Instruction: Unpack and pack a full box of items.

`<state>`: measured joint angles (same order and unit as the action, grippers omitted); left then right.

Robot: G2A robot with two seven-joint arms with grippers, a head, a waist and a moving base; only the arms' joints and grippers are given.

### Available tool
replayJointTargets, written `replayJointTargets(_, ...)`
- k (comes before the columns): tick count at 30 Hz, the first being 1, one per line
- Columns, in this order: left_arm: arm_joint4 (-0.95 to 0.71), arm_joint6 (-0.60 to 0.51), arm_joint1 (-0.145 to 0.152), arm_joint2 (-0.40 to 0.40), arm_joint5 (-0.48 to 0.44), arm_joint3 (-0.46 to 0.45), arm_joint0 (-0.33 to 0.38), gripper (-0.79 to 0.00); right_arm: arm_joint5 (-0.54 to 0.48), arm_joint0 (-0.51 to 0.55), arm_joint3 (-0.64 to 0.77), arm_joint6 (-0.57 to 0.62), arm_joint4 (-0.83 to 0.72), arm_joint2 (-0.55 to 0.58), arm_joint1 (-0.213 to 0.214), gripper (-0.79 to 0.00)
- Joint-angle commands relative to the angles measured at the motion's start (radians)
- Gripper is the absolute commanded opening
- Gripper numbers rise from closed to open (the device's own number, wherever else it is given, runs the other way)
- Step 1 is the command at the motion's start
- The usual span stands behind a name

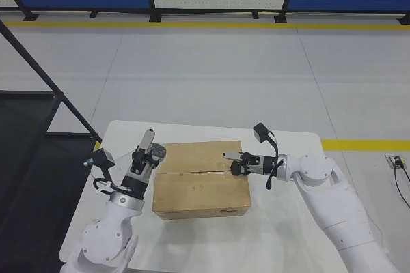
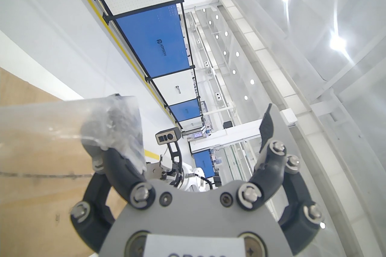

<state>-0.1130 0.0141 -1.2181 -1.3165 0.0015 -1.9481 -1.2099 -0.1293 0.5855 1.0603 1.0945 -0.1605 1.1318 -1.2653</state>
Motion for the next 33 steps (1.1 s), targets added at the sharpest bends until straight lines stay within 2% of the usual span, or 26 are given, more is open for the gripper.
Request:
replayJointTargets(1,0.015,0.0,-0.003,0.012,0.005,0.006,0.009,0.0,0.0,0.0,0.0,0.0,0.0,0.0,0.0,0.0)
replayJointTargets(9,0.114,-0.026,-0.011,0.065,0.045,0.036,0.046,0.0,0.0,0.0,0.0,0.0,0.0,0.0,0.0,0.0)
replayJointTargets(25,0.245,-0.058,-0.028,0.143,0.018,0.047,0.07,0.0,0.0,0.0,0.0,0.0,0.0,0.0,0.0,0.0)
replayJointTargets(33,0.239,-0.031,-0.045,0.176,0.082,0.076,0.113,0.0,-0.002,0.011,0.012,-0.019,0.002,0.001,0.001,0.0)
